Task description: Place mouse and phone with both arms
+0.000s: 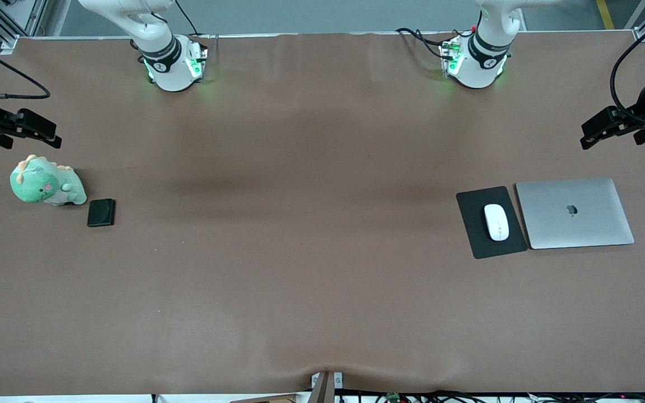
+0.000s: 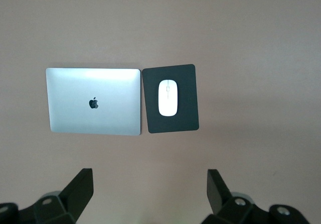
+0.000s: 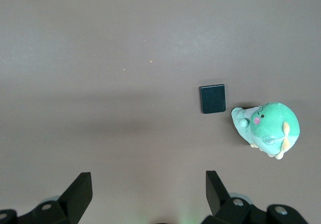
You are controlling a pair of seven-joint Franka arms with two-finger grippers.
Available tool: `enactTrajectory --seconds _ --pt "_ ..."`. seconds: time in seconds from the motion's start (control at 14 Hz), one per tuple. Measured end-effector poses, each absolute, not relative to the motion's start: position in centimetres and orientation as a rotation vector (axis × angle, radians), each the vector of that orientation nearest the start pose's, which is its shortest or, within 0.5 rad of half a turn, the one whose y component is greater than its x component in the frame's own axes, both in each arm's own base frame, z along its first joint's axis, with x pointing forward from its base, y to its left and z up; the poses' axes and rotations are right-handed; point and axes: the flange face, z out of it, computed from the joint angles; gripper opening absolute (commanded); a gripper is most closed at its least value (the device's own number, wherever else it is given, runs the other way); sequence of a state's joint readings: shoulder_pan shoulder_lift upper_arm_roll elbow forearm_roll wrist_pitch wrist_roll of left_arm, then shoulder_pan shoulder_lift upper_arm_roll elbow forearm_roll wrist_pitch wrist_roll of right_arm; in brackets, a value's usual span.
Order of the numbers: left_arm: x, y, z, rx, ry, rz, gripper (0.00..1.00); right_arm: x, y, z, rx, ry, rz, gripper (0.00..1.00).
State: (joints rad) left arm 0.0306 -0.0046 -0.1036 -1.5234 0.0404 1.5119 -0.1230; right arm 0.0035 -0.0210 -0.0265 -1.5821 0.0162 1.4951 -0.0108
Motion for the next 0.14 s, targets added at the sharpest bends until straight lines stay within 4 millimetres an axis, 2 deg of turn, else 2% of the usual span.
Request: enactTrajectory --seconds 0.14 --pt "54.55 -3.94 64.45 -3.099 -0.070 0.009 1.00 54.00 -1.21 62.71 -3.123 0.022 0.084 1.00"
